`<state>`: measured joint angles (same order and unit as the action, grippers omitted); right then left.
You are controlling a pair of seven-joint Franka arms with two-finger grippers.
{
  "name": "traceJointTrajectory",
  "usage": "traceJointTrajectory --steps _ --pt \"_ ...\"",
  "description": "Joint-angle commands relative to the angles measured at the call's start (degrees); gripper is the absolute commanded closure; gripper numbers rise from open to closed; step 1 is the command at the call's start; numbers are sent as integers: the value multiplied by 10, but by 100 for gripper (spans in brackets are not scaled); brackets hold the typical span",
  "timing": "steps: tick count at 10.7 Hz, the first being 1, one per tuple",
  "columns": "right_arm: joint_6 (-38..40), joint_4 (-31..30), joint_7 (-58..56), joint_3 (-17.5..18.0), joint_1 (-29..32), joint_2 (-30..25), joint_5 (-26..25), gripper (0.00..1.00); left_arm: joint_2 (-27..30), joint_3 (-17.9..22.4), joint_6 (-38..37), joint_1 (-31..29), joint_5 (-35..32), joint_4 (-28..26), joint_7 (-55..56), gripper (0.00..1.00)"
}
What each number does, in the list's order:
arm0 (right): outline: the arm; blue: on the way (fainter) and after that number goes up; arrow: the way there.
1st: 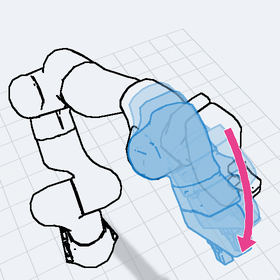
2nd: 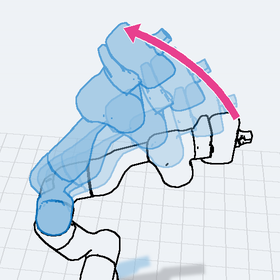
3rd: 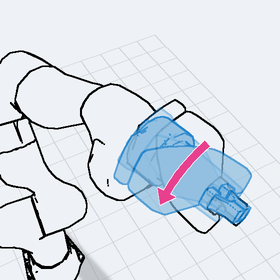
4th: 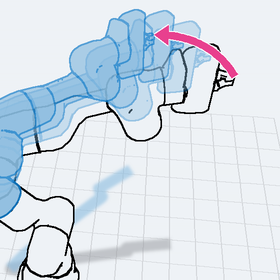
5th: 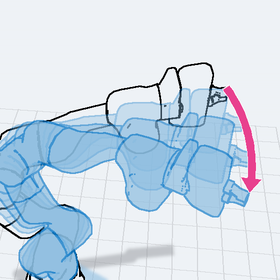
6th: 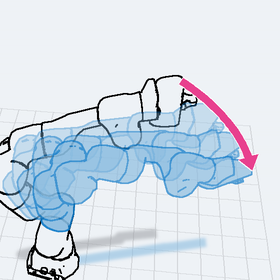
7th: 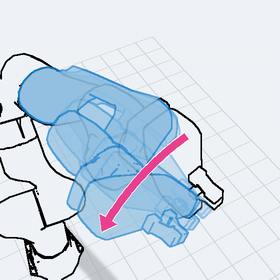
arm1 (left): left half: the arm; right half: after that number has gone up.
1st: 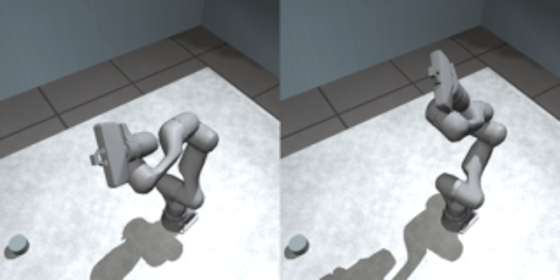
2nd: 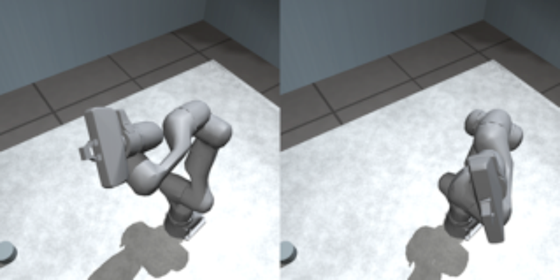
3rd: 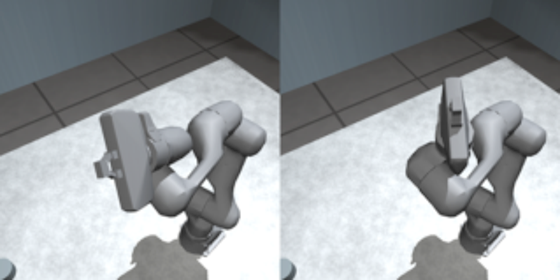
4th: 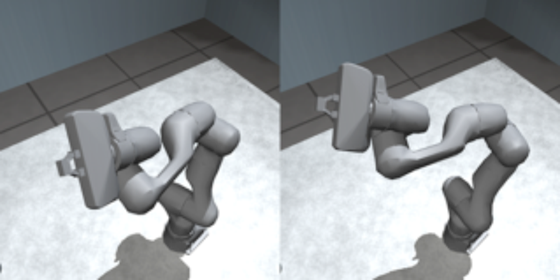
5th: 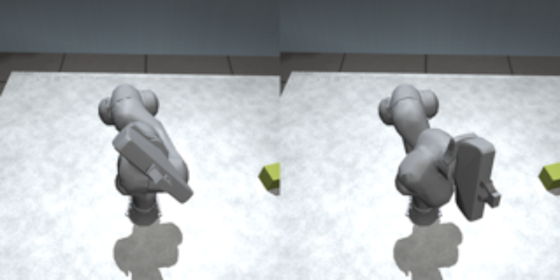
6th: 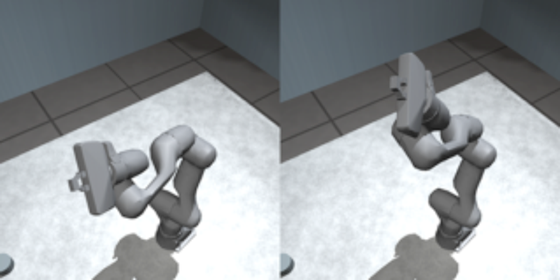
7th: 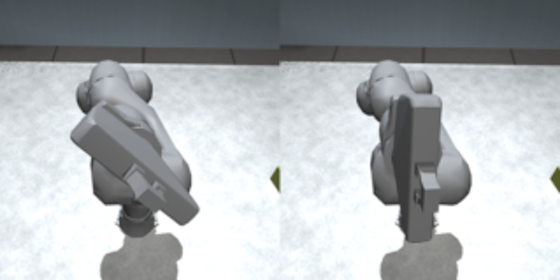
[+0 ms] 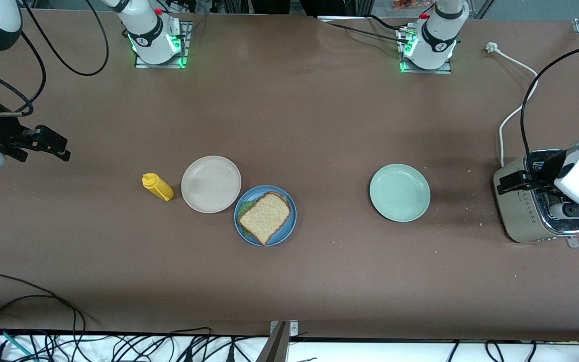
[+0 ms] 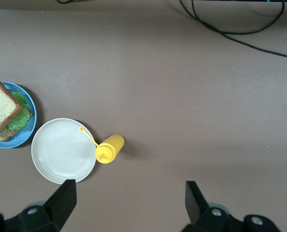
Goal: Make sandwich in blue plate with both arms
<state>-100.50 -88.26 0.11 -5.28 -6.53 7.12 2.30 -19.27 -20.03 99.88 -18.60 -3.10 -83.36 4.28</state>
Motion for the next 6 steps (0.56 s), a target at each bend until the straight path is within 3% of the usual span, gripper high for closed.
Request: traceJointTrajectory --steps 1,6 --pt "41 26 9 -3 -2 -6 -4 0 13 -1 9 -2 4 -15 -12 0" --pt "118 79 14 -3 -1 -13 -3 0 13 -1 9 -3 4 -14 -16 0"
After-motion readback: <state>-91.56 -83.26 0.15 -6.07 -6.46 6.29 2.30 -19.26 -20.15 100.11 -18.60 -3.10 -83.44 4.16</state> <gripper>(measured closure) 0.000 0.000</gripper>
